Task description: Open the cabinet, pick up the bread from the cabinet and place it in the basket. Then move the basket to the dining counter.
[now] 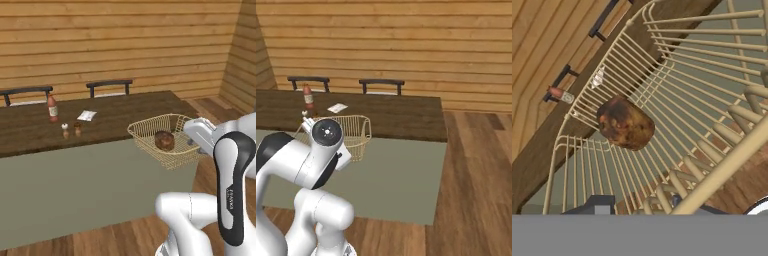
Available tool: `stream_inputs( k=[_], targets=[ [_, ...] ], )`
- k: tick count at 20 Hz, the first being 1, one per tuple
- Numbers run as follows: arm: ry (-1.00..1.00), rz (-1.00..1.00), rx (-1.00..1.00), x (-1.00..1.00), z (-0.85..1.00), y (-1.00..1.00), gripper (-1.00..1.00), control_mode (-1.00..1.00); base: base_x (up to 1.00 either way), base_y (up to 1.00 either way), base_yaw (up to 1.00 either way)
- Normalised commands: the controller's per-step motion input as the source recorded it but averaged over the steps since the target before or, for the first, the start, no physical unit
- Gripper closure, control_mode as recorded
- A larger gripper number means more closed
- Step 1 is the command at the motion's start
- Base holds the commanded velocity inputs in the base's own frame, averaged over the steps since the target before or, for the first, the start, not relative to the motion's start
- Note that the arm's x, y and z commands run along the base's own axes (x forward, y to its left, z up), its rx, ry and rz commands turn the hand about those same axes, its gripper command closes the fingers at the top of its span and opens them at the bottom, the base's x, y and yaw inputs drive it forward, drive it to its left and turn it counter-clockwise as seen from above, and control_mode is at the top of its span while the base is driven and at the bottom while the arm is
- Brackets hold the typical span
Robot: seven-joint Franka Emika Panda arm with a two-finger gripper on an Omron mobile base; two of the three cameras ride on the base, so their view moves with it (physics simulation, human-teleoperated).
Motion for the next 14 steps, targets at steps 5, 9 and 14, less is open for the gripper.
stream_inputs(
  k=[5, 9, 14],
  targets=[
    [0.0, 0.0, 0.0, 0.0, 0.0, 0.0, 1.0, 1.0, 0.71, -0.31, 0.23],
    [0.0, 0.0, 0.0, 0.0, 0.0, 0.0, 1.0, 1.0, 0.69, -0.22, 0.22],
    [0.0, 0.0, 0.0, 0.0, 0.0, 0.0, 1.0, 1.0, 0.59, -0.18, 0.21]
  ],
)
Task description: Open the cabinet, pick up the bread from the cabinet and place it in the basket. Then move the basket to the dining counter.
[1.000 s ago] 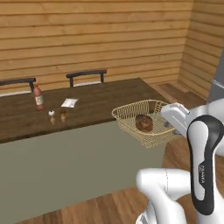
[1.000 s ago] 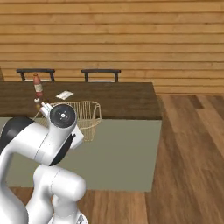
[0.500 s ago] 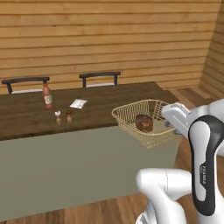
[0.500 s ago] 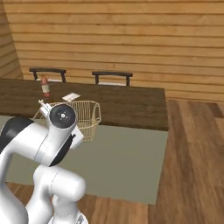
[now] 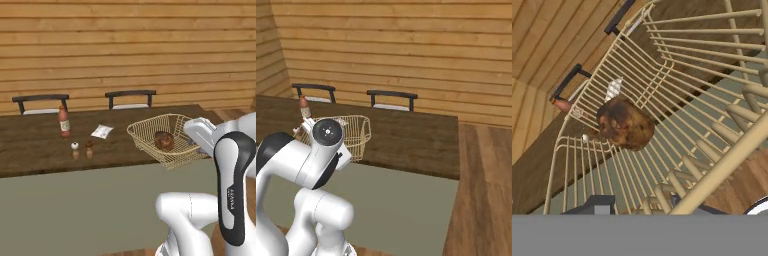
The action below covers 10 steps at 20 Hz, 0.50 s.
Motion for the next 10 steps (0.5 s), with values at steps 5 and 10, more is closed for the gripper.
stream_inputs(
  k=[5, 10],
  targets=[
    [0.0, 0.0, 0.0, 0.0, 0.0, 0.0, 1.0, 1.0, 0.54, -0.23, 0.19],
    [0.0, 0.0, 0.0, 0.0, 0.0, 0.0, 1.0, 1.0, 0.4, -0.31, 0.15]
  ],
)
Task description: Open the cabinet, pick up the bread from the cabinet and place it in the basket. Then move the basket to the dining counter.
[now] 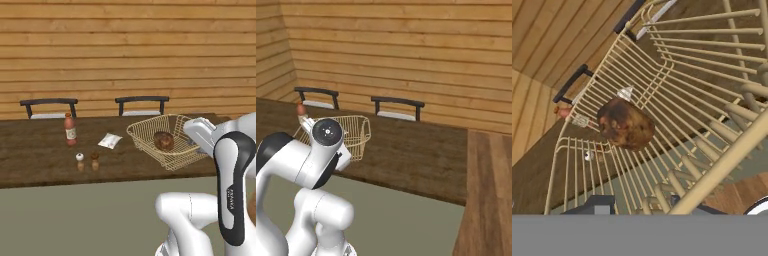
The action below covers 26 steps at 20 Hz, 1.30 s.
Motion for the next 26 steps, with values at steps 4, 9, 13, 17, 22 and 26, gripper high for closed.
stream_inputs(
  k=[4, 9, 13, 17, 22, 26],
  targets=[
    [0.0, 0.0, 0.0, 0.0, 0.0, 0.0, 1.0, 1.0, 0.18, -0.21, 0.12],
    [0.0, 0.0, 0.0, 0.0, 0.0, 0.0, 1.0, 1.0, 0.22, -0.04, 0.0],
    [0.0, 0.0, 0.0, 0.0, 0.0, 0.0, 1.0, 1.0, 0.92, -0.02, 0.0],
    [0.0, 0.0, 0.0, 0.0, 0.0, 0.0, 1.0, 1.0, 0.26, 0.0, 0.0],
    [0.0, 0.0, 0.0, 0.0, 0.0, 0.0, 1.0, 1.0, 0.0, 0.0, 0.0],
    [0.0, 0.0, 0.0, 0.0, 0.0, 0.0, 1.0, 1.0, 0.0, 0.0, 0.0]
  ],
)
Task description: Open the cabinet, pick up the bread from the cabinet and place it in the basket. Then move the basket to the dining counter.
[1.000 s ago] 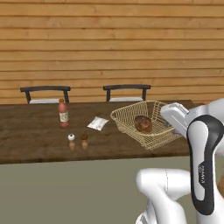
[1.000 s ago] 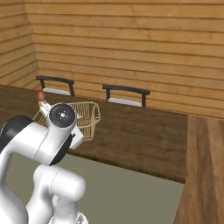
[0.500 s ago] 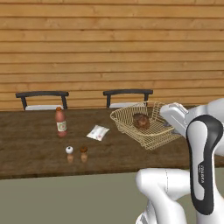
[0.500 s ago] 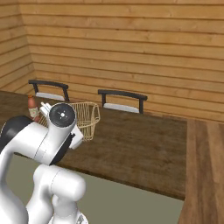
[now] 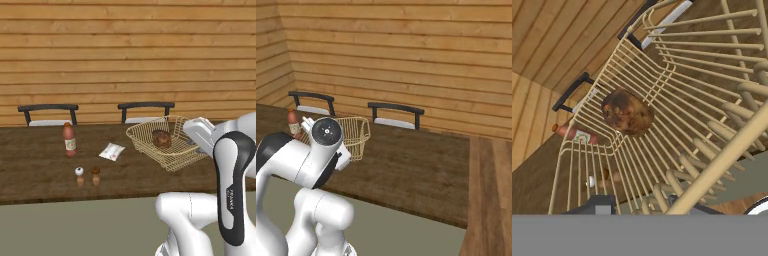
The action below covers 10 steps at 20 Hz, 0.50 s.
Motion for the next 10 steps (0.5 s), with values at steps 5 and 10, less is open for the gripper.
stream_inputs(
  k=[5, 10],
  targets=[
    [0.0, 0.0, 0.0, 0.0, 0.0, 0.0, 1.0, 1.0, 0.01, -0.08, 0.0],
    [-0.01, 0.08, 0.04, 0.59, -0.27, -0.39, 1.0, -1.0, 0.06, -0.04, 0.0]
  ],
)
